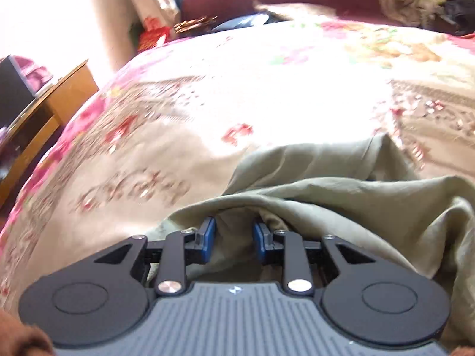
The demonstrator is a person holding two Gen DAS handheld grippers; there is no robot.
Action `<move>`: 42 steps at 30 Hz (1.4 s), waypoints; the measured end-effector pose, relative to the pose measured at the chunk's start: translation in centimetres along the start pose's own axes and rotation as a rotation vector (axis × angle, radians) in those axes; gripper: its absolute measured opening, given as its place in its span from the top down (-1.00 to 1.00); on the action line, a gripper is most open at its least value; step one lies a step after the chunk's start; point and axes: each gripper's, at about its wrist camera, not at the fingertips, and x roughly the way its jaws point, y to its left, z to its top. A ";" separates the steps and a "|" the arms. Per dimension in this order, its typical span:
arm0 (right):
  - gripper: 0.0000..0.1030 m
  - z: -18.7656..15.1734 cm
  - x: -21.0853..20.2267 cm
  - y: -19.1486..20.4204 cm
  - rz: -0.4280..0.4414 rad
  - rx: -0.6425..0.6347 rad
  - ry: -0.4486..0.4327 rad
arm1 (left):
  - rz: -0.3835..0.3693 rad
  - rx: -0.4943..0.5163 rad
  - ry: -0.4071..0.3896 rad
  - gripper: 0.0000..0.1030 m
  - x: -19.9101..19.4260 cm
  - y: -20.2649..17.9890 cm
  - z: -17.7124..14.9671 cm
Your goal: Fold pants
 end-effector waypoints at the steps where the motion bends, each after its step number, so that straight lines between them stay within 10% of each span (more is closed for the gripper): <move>1: 0.35 0.0 -0.3 0.1 -0.015 -0.019 -0.017 | 0.007 0.001 -0.004 -0.15 0.2 0.3 0.3; 4: 0.38 -0.5 -2.5 0.2 -0.056 -0.142 -0.170 | 0.028 0.020 -0.014 -0.16 0.8 1.1 1.0; 7: 0.28 3.5 -1.3 -0.8 -0.358 -0.182 -0.205 | 0.073 0.042 -0.003 -0.19 1.9 1.8 1.8; 10: 0.46 4.0 -5.2 -1.5 -0.022 -0.115 -0.216 | 0.093 0.034 0.009 -0.19 2.4 3.0 2.2; 12: 0.35 0.7 -6.6 0.3 0.160 -0.172 -0.045 | 0.082 0.006 0.015 -0.19 2.7 3.8 2.0; 19: 0.24 -13.0 -5.0 5.1 0.330 -0.196 0.267 | 0.080 -0.031 0.040 -0.19 3.2 4.0 0.5; 25: 0.51 -7.1 0.6 2.8 0.274 0.048 0.226 | 0.091 0.011 0.034 -0.21 3.0 4.5 1.5; 30: 0.49 0.6 2.0 4.0 -0.123 -0.156 -0.095 | 0.110 -0.015 0.018 -0.23 3.8 5.9 2.9; 35: 0.38 -1.9 -1.7 5.6 0.227 -0.302 0.055 | 0.085 0.055 0.048 -0.35 5.2 6.9 2.9; 42: 0.36 -7.8 -0.1 9.1 0.309 -0.571 0.269 | 0.059 0.132 0.131 -0.42 7.3 7.0 2.6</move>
